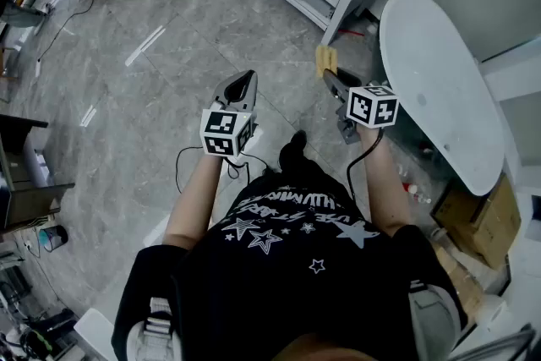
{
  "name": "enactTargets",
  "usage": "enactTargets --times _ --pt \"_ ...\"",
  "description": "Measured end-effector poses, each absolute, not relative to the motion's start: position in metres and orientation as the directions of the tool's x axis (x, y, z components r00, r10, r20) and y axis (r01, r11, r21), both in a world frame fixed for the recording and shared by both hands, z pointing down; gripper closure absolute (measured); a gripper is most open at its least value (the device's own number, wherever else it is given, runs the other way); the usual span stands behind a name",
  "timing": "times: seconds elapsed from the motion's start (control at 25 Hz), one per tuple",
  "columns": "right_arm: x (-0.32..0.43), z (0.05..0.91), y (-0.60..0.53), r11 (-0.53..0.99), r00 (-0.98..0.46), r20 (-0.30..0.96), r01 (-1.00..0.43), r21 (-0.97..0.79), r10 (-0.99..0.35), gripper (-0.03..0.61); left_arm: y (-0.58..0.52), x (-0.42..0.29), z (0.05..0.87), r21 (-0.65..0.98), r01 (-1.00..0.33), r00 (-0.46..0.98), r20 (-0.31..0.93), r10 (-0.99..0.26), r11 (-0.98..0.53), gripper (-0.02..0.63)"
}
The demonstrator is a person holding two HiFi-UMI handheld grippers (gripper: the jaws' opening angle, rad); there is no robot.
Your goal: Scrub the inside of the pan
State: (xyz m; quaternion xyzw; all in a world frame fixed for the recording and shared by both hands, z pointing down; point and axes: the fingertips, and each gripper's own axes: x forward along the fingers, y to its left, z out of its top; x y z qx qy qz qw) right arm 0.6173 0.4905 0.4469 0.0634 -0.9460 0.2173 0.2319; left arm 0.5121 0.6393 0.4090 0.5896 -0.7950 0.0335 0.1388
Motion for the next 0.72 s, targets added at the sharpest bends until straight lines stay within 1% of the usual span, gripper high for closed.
enactTargets --times 0.44,0.72 --pt "0.631 0.448 0.501 0.901 -0.88 0.474 -0.22 -0.375 -0.018 0.497 0.644 0.514 0.41 0.108 -0.94 -0.284 0.273 -0.919 0.322 0.606" --pt "0.633 0.461 0.501 0.894 -0.865 0.501 -0.246 -0.375 -0.028 0.497 0.663 0.513 0.429 0.183 -0.912 -0.301 0.308 -0.903 0.366 0.606"
